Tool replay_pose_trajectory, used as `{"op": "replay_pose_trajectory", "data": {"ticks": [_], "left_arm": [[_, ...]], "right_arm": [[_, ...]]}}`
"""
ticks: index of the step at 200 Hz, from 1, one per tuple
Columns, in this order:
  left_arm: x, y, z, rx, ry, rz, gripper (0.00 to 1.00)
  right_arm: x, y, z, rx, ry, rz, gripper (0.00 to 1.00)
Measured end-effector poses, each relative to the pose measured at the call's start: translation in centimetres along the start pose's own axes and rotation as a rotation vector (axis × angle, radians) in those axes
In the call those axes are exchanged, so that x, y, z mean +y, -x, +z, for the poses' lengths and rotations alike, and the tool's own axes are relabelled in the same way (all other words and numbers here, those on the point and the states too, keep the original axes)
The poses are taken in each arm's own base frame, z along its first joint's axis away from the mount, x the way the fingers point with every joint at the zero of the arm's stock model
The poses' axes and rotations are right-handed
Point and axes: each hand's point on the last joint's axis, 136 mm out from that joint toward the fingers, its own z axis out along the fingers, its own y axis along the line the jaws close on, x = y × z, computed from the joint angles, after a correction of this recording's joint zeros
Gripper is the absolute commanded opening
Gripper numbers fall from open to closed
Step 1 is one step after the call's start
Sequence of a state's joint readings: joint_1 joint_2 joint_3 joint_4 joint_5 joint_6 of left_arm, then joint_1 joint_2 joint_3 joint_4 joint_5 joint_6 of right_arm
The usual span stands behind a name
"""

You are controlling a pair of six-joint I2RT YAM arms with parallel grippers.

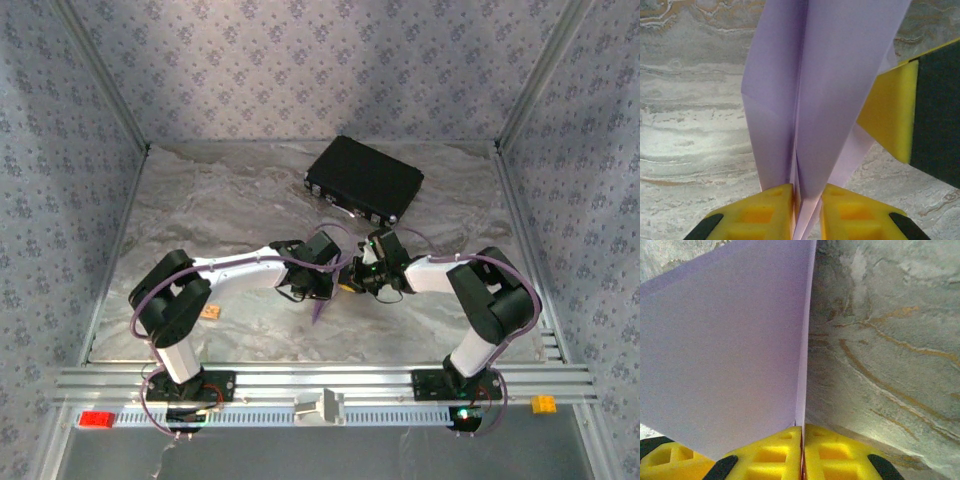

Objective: Fold a paper plane with a square sheet of paper (pick it up from the middle)
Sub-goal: Move a paper plane to the center of the table.

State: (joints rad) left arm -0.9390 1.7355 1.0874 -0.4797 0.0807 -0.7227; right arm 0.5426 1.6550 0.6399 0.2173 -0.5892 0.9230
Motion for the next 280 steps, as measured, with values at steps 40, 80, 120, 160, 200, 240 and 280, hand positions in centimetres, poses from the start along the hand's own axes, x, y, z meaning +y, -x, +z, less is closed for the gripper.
{"op": "replay_pose_trajectory", "data": {"ticks": [40, 80, 120, 160, 200, 240, 280], "left_arm": [[0.3, -0.1, 0.6, 0.008, 0.013, -0.001, 0.18], [0.4, -0.1, 0.7, 0.005, 0.019, -0.001, 0.14], [0.5, 0.0, 0.7, 0.002, 0.026, -0.001, 0.11], [0.7, -0.2, 1.2, 0.011, 0.035, -0.002, 0.14], [0.7, -0.1, 1.3, 0.011, 0.035, -0.002, 0.14], [0.7, -0.2, 1.5, 0.014, 0.037, -0.001, 0.1], [0.6, -0.5, 1.7, 0.021, 0.04, 0.007, 0.03]], "right_arm": [[0.0, 0.0, 0.0, 0.001, 0.002, 0.001, 0.1], [0.1, 0.1, 0.0, -0.001, 0.004, -0.001, 0.1], [0.1, 0.1, 0.0, -0.002, 0.004, 0.0, 0.1], [0.1, 0.2, -0.1, -0.004, 0.006, -0.001, 0.1], [0.1, 0.3, -0.1, -0.008, 0.009, -0.002, 0.1], [0.2, 0.3, -0.1, -0.009, 0.01, -0.002, 0.1], [0.2, 0.4, -0.1, -0.012, 0.014, -0.005, 0.15]]}}
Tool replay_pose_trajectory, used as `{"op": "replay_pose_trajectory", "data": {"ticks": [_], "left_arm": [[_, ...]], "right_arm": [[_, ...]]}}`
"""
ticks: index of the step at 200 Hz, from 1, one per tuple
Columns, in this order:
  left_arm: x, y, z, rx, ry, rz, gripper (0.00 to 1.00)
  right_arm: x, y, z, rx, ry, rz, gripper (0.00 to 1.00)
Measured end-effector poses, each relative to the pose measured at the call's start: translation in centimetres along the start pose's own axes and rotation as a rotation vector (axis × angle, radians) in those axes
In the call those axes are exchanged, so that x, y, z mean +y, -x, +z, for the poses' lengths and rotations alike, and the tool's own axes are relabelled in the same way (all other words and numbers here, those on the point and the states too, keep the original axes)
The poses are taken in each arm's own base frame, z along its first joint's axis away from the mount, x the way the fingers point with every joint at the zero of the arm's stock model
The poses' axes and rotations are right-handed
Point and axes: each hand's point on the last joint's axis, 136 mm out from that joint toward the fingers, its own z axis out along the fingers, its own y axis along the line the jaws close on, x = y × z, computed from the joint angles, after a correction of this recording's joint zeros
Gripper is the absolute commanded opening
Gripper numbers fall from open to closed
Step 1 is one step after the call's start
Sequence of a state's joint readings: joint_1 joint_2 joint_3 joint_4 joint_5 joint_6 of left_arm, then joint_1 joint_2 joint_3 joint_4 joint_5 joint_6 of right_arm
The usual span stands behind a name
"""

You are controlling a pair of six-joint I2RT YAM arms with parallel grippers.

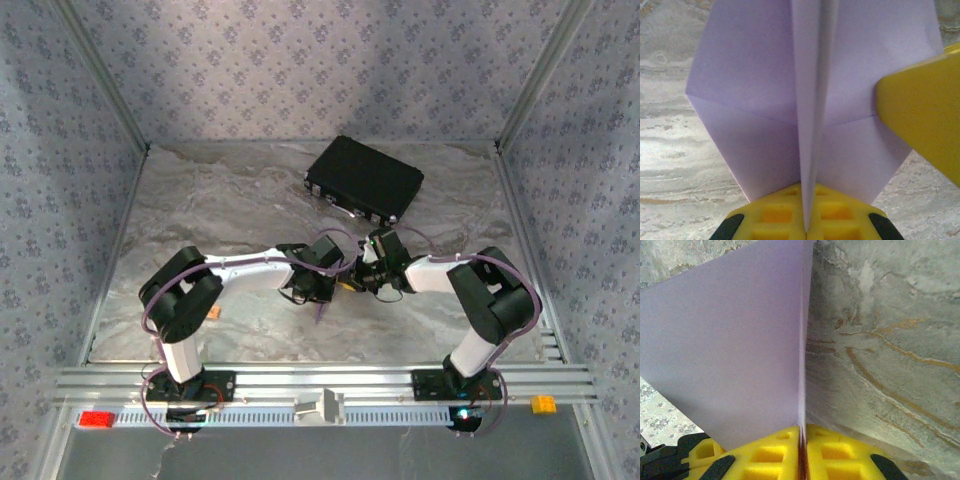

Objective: Fold a paper plane with a square sheet of paper (pick it up from the middle)
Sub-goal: Move a paper plane to the center of the table.

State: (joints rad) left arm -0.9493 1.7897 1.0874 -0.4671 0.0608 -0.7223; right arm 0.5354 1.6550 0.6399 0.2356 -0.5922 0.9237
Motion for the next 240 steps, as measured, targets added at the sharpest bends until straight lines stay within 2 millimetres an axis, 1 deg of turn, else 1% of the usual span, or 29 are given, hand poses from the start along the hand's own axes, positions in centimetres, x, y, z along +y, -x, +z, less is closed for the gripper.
{"op": "replay_pose_trajectory", "data": {"ticks": [27, 56, 90, 125, 147, 199, 240], "left_arm": [[0.1, 0.1, -0.1, -0.008, 0.005, 0.0, 0.02], [0.6, 0.8, -1.2, -0.05, 0.031, -0.013, 0.02], [2.4, 1.7, -2.5, -0.097, 0.09, -0.064, 0.03], [4.6, 2.2, -2.8, -0.1, 0.149, -0.111, 0.04], [5.1, 2.1, -2.7, -0.091, 0.166, -0.116, 0.05], [6.1, 1.0, -1.2, -0.037, 0.213, -0.116, 0.06], [6.1, 1.0, -1.0, -0.031, 0.216, -0.114, 0.1]], "right_arm": [[-0.1, 0.3, -0.2, -0.007, 0.0, 0.004, 0.22], [0.1, 0.9, -1.5, -0.035, -0.005, -0.005, 0.26], [0.2, 1.7, -3.0, -0.078, -0.017, -0.016, 0.27], [-0.3, 1.6, -3.2, -0.076, -0.034, -0.009, 0.27], [-0.6, 1.4, -3.1, -0.07, -0.043, -0.004, 0.27], [-0.7, 1.3, -3.1, -0.069, -0.047, -0.001, 0.27], [-0.8, 1.3, -3.1, -0.068, -0.048, -0.001, 0.28]]}}
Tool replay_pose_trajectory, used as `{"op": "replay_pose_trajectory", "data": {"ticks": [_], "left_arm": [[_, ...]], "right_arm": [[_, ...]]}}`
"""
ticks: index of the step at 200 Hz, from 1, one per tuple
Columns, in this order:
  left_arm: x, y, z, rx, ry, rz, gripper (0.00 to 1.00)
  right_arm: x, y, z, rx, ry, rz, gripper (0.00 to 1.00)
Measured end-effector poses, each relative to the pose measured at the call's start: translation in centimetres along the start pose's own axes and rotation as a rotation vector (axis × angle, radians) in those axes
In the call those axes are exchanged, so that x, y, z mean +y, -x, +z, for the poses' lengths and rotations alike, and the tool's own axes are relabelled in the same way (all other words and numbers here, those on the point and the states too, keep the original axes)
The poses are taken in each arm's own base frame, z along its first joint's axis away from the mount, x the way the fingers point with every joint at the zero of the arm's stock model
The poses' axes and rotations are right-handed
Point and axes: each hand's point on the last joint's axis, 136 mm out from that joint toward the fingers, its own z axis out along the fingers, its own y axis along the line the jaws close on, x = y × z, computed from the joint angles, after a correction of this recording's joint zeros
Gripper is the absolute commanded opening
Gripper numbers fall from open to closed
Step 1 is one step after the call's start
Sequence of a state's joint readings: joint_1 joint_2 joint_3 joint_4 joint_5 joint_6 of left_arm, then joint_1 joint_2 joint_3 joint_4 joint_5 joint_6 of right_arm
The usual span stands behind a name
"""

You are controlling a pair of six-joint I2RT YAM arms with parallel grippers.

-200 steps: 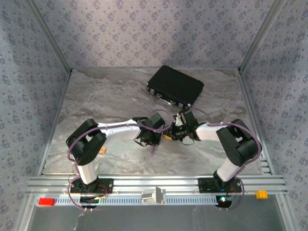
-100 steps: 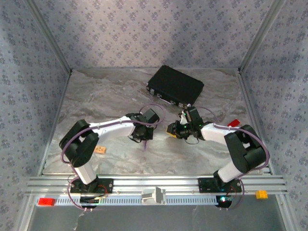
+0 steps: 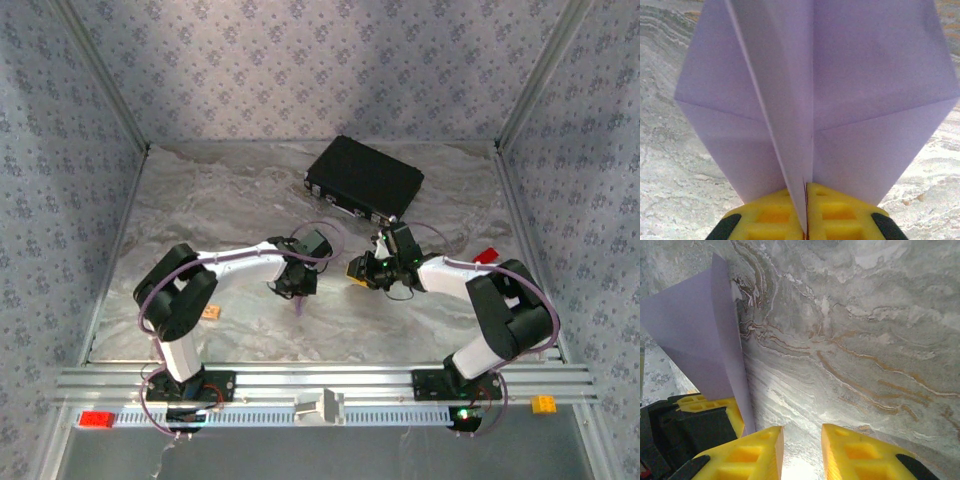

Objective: Fold a paper plane with a square sheet of paper (pick it up from the middle)
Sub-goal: Move a paper plane to the center of the table.

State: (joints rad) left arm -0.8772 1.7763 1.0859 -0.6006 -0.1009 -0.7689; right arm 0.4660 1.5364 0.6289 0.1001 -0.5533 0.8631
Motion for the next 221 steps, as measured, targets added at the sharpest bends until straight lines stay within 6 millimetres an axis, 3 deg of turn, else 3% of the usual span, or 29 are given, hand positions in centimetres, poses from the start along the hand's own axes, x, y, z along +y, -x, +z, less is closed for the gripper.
{"op": "replay_pose_trajectory", "data": {"ticks": [116, 163, 221], "left_arm": [[-0.1, 0.0, 0.4, 0.004, -0.001, -0.005, 0.19], [-0.7, 0.0, 0.6, -0.004, 0.003, -0.037, 0.29], [-1.5, 0.3, 0.6, -0.027, 0.039, -0.058, 0.31]], "right_arm": [[-0.1, -0.1, 0.0, 0.003, -0.002, 0.001, 0.28], [0.0, -0.2, 0.1, 0.005, -0.002, -0.001, 0.29], [-0.1, -0.2, 0.1, 0.005, -0.002, -0.001, 0.29]]}}
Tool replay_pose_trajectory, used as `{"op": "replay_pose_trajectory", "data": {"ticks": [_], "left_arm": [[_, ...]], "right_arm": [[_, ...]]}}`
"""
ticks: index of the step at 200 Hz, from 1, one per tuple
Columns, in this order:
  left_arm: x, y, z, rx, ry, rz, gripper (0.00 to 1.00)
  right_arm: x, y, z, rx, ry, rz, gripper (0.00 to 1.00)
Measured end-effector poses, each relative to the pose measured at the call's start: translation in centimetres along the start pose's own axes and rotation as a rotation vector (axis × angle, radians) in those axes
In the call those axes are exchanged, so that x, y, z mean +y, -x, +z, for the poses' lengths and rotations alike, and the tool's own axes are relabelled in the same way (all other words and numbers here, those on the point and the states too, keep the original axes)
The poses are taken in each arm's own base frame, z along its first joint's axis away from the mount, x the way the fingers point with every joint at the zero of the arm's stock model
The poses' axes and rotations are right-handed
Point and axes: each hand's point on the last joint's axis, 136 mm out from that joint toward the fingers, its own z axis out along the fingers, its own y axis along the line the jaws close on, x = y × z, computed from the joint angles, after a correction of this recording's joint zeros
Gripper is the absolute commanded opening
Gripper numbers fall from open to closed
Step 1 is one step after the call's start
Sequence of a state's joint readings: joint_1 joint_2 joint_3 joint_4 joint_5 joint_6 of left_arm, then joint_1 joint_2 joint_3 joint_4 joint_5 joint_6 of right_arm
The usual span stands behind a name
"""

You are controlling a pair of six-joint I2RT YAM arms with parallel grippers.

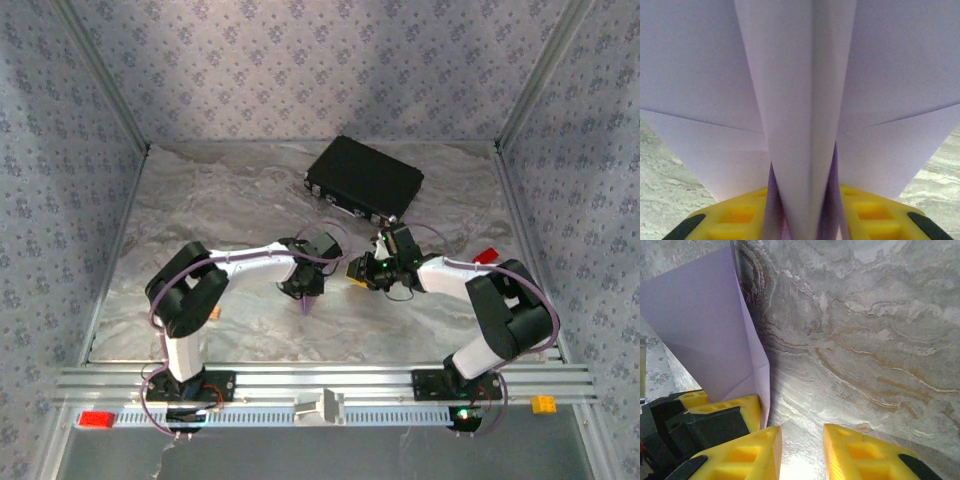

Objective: Fold a paper plane with a square sheet of paper (pick it up from the middle)
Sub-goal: Move a paper plane to the center of the table.

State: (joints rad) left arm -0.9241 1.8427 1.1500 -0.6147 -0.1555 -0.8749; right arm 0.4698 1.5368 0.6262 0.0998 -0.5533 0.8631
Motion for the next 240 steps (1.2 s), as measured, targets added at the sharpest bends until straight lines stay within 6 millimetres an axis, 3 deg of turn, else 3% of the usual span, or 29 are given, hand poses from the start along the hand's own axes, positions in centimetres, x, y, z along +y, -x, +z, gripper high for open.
{"op": "replay_pose_trajectory", "data": {"ticks": [44, 123, 172, 198, 214, 240], "left_arm": [[-0.1, 0.1, -0.1, -0.003, 0.006, -0.03, 0.33], [-0.2, 0.2, -0.7, -0.01, 0.001, -0.074, 0.35], [-0.2, 0.5, -2.2, -0.02, -0.011, -0.084, 0.38], [-0.3, 0.9, -3.7, -0.045, -0.034, -0.087, 0.41], [-0.5, 1.5, -5.5, -0.09, -0.068, -0.084, 0.45], [0.2, 3.3, -9.8, -0.234, -0.119, -0.083, 0.55]], "right_arm": [[0.1, 0.1, -0.3, -0.007, 0.0, -0.001, 0.3], [0.6, 1.1, -2.7, -0.083, -0.018, -0.036, 0.3], [0.1, 1.4, -3.5, -0.101, -0.037, -0.03, 0.31], [-0.1, 1.8, -4.9, -0.139, -0.062, -0.044, 0.32], [-0.1, 2.5, -6.7, -0.202, -0.087, -0.074, 0.41], [0.0, 4.6, -11.7, -0.391, -0.178, -0.164, 0.66]]}}
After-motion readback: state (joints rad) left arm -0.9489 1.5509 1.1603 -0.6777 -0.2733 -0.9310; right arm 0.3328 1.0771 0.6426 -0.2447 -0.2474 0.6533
